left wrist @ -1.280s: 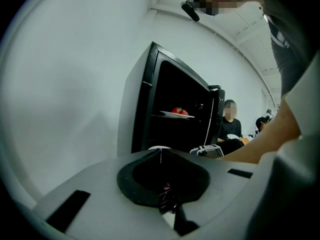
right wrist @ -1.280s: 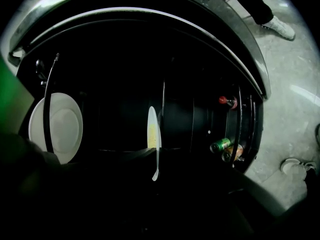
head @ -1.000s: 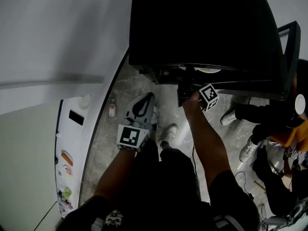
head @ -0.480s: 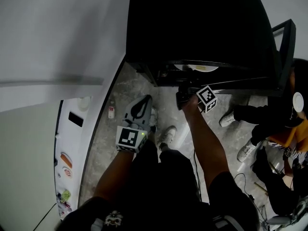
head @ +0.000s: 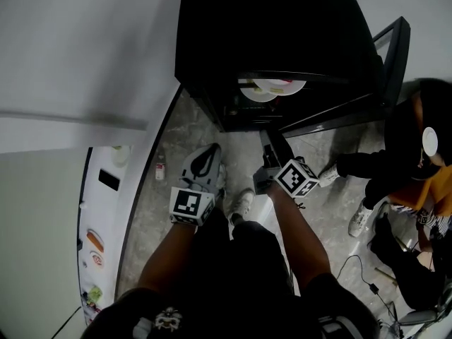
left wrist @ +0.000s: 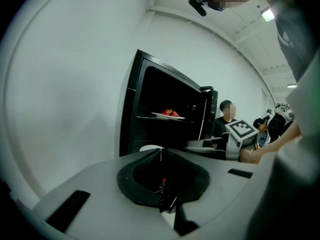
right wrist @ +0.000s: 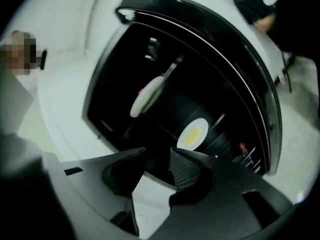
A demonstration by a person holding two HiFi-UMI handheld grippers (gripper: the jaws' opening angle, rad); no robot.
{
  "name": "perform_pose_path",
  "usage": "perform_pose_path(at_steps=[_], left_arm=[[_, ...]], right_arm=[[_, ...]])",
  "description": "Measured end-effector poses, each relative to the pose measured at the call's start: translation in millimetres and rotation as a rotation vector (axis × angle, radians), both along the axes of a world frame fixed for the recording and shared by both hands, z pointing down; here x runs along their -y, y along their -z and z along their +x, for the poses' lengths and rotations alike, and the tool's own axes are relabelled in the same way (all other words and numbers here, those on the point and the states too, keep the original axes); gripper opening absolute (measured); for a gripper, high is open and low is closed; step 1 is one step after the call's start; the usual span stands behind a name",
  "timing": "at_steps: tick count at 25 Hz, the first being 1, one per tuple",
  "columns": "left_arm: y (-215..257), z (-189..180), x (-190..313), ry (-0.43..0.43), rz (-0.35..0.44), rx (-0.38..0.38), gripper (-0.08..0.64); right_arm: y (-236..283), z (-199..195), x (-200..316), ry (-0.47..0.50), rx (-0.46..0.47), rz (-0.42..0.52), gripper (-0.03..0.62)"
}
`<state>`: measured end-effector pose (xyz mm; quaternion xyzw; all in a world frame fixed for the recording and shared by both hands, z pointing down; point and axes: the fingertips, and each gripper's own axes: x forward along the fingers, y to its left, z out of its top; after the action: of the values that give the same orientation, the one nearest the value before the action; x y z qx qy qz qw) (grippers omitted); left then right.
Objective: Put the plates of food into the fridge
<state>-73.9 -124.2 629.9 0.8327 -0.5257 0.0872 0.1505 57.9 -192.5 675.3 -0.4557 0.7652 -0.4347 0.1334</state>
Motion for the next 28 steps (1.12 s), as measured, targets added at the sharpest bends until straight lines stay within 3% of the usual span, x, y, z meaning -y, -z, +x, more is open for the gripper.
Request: perform_pose_path(at_steps=[2,6,10,13,17,24,28], left_arm=[[5.4,4.9,-9.0,-0.003,0.006,0.0,0.023],[23.6,11.1,-25.2,0.009,0.015,-0.038,0.023],[66.2,7.4,-32.4,0.026,0.088,-0.074,0.023],[100.2,12.7,-39.3,0.014,0.146,-0.086,0.023],[138.9,28.3,-52.2,-0.011,0.215,-0.092,0.023],[185.3,46.8,-71.2,-0.052,0.335,-0.085,0.023],[200.7,58.4,-77.3,-0.076,0.364,-0.078,0.023]], right_arm=[[25.2,-0.7,-22.3,0.042,-0.092,0.085,0.155],[79.1,-3.7,-56.5,0.112,-0.388,0.305,0.097],[139.6,2.5,-77.9,0.061,-0.618,0.514,0.026],[182.3,7.8,-94.9,0.005,-0.683,0.637,0.025],[216.6,13.7,-117.1,-0.039,-0.757,0.733,0.025],[252.8,24.6,-154.6,-0.075,-0.772,0.786,0.025],[264.9,24.4,-168.0,-0.089,-0.773,0.827,0.025]])
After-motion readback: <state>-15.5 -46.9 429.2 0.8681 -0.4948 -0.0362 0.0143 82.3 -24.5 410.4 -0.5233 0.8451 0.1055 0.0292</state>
